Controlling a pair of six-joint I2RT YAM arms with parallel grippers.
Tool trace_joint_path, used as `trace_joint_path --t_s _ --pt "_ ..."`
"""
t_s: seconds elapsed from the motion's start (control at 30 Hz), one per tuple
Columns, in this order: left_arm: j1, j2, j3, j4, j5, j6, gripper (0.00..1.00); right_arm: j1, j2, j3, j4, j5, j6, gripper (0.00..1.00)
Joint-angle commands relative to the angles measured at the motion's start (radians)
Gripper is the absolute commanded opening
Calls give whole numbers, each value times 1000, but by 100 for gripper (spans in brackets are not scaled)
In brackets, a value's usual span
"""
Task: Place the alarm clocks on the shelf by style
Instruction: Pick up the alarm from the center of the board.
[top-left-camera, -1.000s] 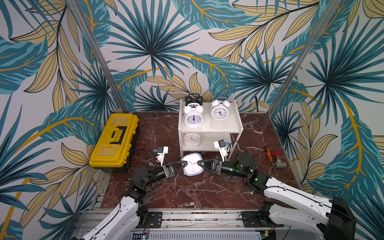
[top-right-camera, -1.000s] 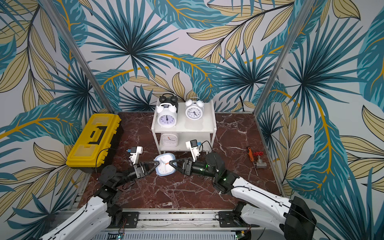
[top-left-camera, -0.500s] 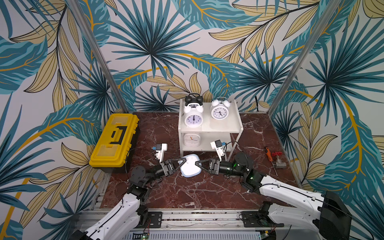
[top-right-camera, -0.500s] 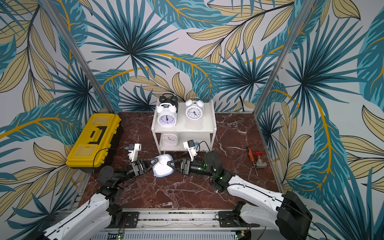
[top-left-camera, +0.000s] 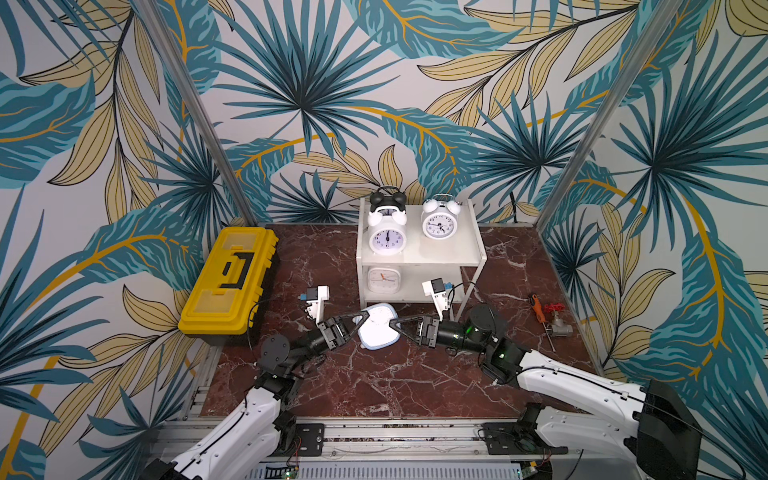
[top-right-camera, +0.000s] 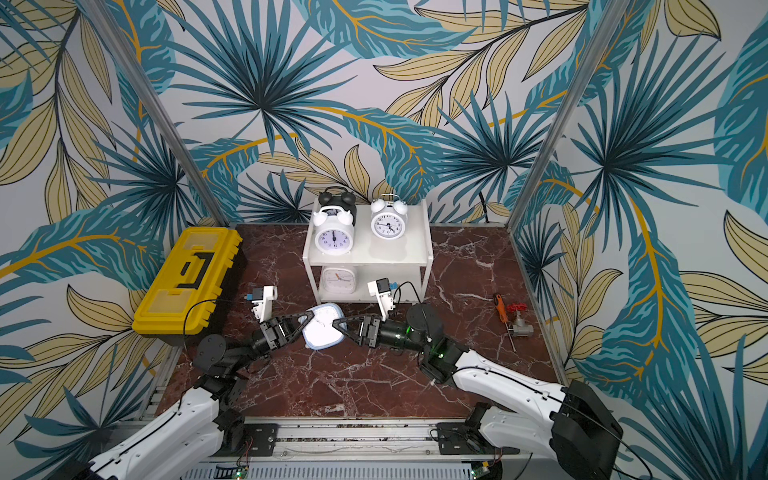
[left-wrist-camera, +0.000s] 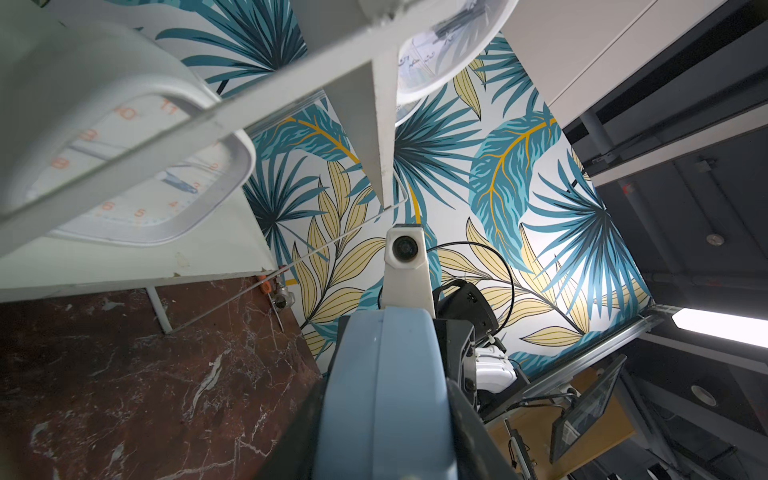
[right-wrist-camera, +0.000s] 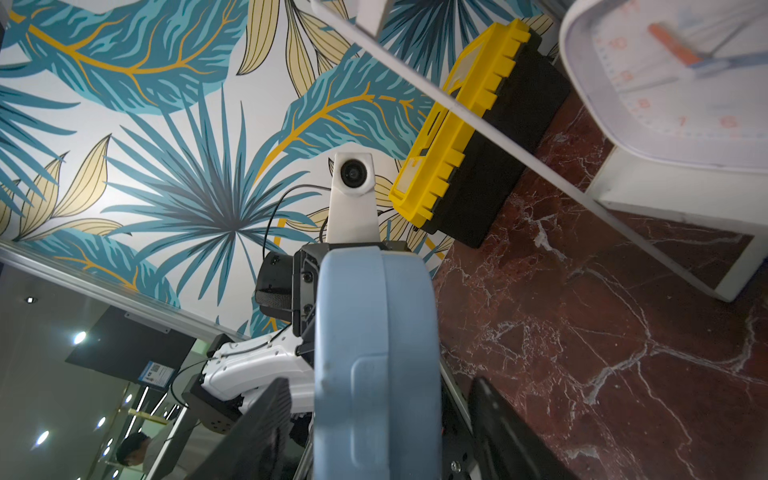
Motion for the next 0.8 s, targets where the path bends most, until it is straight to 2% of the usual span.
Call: trace_joint_path --t_s 0.0,0.07,0.1,0.2,0.33,0.43,0.57,0.77 --pt "3 -2 -39 68 -63 -15 26 33 -17 -48 64 131 -11 72" --pt "2 -8 -46 68 -93 -25 26 81 -12 -79 144 228 -19 73" --pt "-1 -11 -52 70 -115 -31 26 110 -8 -92 182 272 -30 84" --pt "-1 -18 -68 94 -153 -42 26 187 14 -109 238 404 -60 85" --pt "-2 -32 -79 98 -185 -55 27 213 87 -94 290 429 -37 84" --pt "-3 -37 -86 100 -189 -59 27 222 161 -68 346 399 -13 78" --pt "-3 -41 -97 110 -197 -67 27 224 244 -49 441 353 10 63" --pt "0 -57 -107 96 -212 -67 27 224 261 -24 424 325 8 41"
